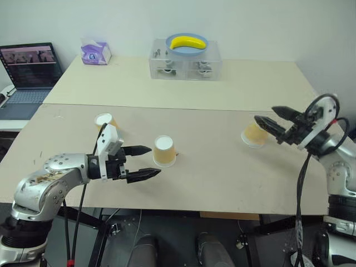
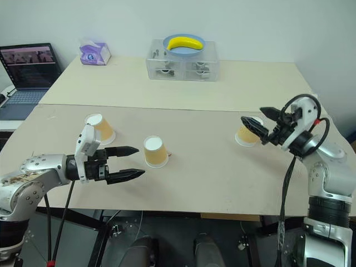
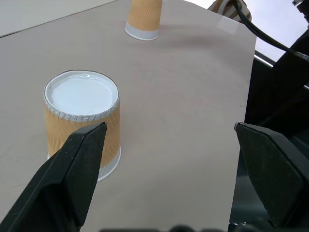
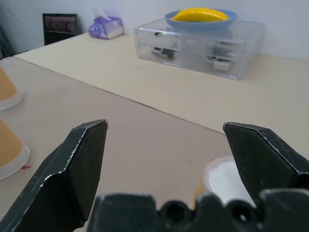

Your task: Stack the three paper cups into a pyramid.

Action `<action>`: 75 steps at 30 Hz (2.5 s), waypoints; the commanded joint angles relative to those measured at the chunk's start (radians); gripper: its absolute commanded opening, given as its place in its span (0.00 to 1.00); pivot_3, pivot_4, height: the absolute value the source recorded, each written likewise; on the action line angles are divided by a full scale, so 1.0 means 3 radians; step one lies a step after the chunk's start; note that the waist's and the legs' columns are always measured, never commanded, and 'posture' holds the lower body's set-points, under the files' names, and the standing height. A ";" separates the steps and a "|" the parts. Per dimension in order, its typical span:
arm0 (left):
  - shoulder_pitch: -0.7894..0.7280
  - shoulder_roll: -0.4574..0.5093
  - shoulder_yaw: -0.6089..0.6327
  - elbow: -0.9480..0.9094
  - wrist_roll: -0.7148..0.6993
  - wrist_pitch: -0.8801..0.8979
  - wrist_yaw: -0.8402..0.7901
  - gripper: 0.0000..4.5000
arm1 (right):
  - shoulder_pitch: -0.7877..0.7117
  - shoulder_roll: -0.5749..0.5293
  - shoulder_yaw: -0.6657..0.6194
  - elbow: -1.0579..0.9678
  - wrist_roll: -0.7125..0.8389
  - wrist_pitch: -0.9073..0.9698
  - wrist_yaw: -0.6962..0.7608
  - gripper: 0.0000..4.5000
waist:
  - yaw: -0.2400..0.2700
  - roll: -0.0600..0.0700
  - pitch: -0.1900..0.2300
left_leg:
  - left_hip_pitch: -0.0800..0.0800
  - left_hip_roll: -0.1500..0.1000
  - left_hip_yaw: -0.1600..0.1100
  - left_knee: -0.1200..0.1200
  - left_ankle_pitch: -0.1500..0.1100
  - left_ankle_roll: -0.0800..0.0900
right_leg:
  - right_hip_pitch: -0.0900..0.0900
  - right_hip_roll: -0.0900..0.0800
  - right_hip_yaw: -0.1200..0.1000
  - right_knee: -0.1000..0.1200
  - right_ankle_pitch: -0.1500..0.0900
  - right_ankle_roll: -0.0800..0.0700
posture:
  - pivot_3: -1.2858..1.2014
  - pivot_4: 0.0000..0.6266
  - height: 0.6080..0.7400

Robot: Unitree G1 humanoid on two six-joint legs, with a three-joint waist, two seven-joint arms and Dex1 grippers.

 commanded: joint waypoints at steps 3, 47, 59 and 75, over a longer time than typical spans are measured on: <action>-0.0047 0.0036 0.0015 -0.0085 -0.0026 0.0019 -0.0035 1.00 | 0.0010 -0.0124 -0.0046 0.0193 -0.0123 -0.0264 -0.0086 0.99 | 0.0007 0.0000 0.0000 | 0.0000 0.0000 0.0000 0.0000 0.0000 0.0000 | 0.0000 0.0000 -0.0001 -0.0001 0.0000 0.0000 | 0.52 0.24 0.65; 0.0055 0.0003 0.0167 -0.0105 -0.0110 0.0034 0.0159 1.00 | -0.0519 0.0013 0.0248 0.1366 -0.0403 -0.0877 -0.0110 0.99 | 0.0003 0.0000 0.0000 | 0.0004 0.0000 0.0000 -0.0001 0.0000 0.0000 | 0.0003 0.0000 0.0001 0.0000 0.0000 0.0000 | 0.52 0.24 0.65; 0.0046 0.0018 0.0145 -0.0099 -0.0121 0.0053 0.0142 1.00 | -0.0525 -0.0012 0.0211 0.1400 -0.0379 -0.0895 -0.0117 0.99 | 0.0004 0.0000 0.0000 | 0.0004 0.0000 0.0000 -0.0001 0.0000 0.0000 | 0.0003 0.0000 0.0001 0.0001 0.0000 0.0000 | 0.52 0.24 0.65; 0.0082 0.0007 0.0137 -0.0076 -0.0081 0.0023 0.0129 1.00 | -0.0496 0.0054 0.0086 0.1123 0.0004 -0.0618 0.0017 0.99 | 0.0004 0.0000 0.0000 | 0.0004 0.0000 0.0000 -0.0001 0.0000 0.0000 | 0.0003 0.0000 0.0001 0.0002 0.0000 0.0000 | 0.52 0.24 0.65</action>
